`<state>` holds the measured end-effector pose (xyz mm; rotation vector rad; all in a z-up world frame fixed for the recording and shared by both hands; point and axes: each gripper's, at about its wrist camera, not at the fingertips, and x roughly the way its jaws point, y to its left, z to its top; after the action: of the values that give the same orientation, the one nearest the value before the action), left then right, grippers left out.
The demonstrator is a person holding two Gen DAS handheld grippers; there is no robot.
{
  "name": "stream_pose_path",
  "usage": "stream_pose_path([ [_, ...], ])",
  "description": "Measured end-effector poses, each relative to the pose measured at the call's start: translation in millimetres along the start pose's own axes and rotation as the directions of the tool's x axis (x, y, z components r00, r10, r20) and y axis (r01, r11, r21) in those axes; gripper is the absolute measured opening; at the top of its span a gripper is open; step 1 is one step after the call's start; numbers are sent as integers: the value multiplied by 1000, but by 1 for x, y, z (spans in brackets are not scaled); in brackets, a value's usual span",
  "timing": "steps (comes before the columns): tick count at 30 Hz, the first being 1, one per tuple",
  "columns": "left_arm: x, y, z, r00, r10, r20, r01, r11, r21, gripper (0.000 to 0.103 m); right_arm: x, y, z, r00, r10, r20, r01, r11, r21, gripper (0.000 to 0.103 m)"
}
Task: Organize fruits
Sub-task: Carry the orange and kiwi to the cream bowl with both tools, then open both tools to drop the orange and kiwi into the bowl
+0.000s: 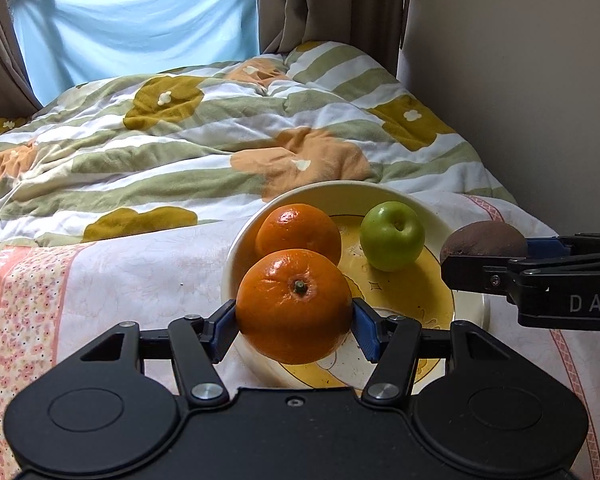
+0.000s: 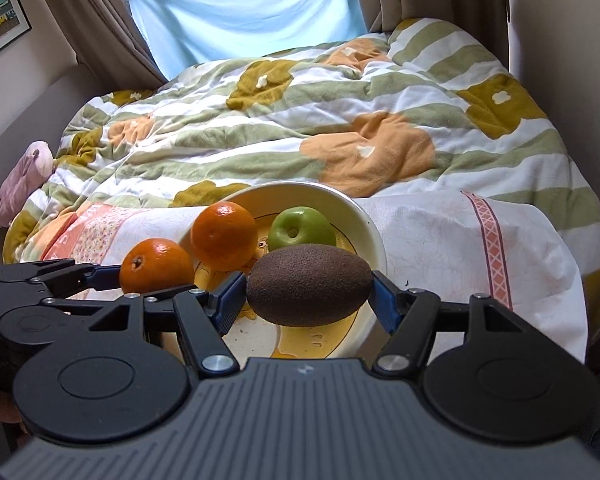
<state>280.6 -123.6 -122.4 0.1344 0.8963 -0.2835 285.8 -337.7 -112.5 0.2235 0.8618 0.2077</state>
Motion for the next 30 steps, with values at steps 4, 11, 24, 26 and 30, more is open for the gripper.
stream_pose_path([
  [4, 16, -7, 0, 999, 11, -45, -9, 999, 43, 64, 10, -6, 1, 1000, 2, -23, -2, 1000, 18, 81],
  [11, 22, -15, -5, 997, 26, -66, -18, 993, 119, 69, 13, -9, 2, 999, -1, -32, 2, 1000, 27, 81],
  [24, -29, 4, -19, 999, 37, -4, -37, 996, 81, 101, 12, 1, -2, 999, -15, -33, 14, 999, -41, 81],
  [26, -37, 8, -21, 999, 48, -1, -48, 997, 58, 101, 14, 4, -4, 999, -19, -36, 16, 998, -63, 81],
  [30, -48, 18, -27, 998, 62, 5, -62, 998, 9, 101, 22, 11, -9, 999, -22, -44, 17, 993, -115, 81],
])
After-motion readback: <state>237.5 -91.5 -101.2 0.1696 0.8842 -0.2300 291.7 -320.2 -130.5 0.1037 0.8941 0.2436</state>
